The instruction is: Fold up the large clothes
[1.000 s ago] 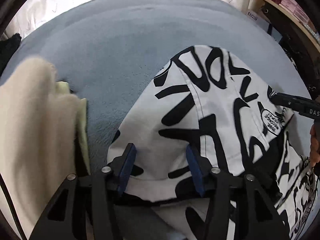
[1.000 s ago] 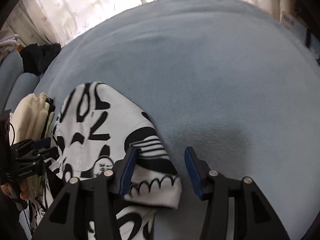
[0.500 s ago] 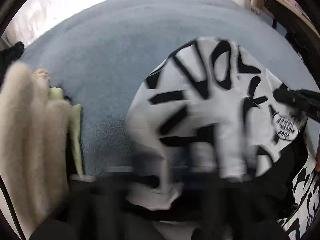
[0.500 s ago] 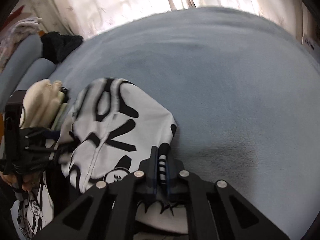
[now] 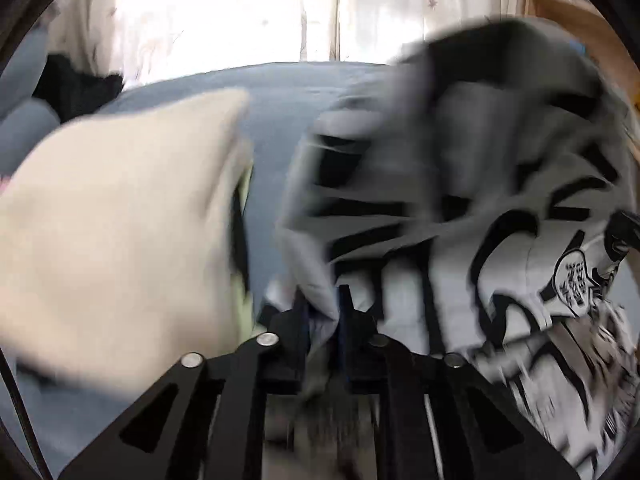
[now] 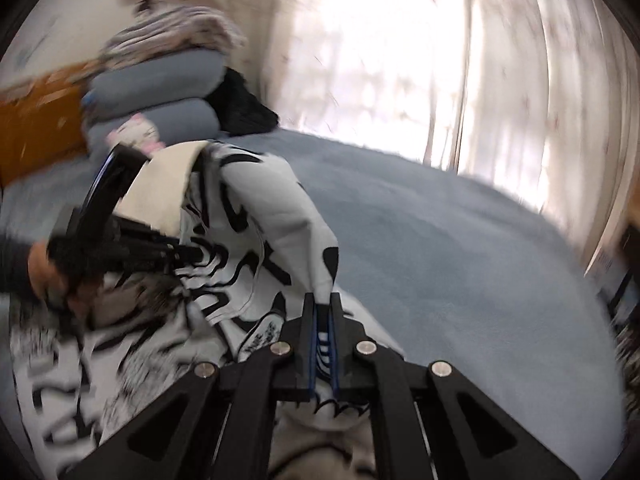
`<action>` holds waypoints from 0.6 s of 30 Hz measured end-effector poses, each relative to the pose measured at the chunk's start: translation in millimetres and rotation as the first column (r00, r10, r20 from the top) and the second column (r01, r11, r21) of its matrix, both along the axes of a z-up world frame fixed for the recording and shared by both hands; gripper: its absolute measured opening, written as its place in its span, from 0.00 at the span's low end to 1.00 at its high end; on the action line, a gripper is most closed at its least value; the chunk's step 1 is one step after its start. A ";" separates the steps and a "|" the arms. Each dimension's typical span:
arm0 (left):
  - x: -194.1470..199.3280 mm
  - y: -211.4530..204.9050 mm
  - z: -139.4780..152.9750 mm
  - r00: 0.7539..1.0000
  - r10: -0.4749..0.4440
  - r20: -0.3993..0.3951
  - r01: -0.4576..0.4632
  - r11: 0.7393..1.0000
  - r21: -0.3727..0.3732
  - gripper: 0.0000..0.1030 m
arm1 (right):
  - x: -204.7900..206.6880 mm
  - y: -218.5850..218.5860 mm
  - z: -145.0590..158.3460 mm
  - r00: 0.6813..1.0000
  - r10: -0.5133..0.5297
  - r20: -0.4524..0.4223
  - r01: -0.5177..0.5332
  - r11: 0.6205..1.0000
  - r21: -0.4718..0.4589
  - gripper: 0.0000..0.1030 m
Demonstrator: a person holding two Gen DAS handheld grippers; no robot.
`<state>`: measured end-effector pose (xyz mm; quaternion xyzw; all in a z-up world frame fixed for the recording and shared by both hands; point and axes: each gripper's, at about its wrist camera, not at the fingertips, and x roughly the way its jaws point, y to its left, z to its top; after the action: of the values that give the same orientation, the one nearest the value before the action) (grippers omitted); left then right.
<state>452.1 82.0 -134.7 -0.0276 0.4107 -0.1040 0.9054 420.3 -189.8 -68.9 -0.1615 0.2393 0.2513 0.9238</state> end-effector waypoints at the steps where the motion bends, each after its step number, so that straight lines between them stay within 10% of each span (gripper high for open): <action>1: -11.5 6.0 -2.5 1.000 -0.002 -0.020 0.001 1.000 -0.015 0.17 | -22.5 -0.3 0.4 0.999 0.002 0.045 0.000 1.000 -0.029 0.04; 9: -95.3 38.8 -15.5 0.988 -0.016 -0.154 -0.002 0.993 -0.119 0.19 | -113.1 -17.7 -34.1 0.986 -0.167 0.012 0.166 0.968 -0.187 0.13; 18: -161.5 16.7 -0.7 0.965 -0.151 -0.212 0.092 0.959 -0.267 0.25 | -148.0 -46.8 -32.3 0.889 -0.327 -0.321 0.385 0.912 0.137 0.28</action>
<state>290.7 98.6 -135.4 -0.1300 0.4972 -0.2077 0.8323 272.3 -236.7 -101.2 0.0165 0.3722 0.1203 0.9202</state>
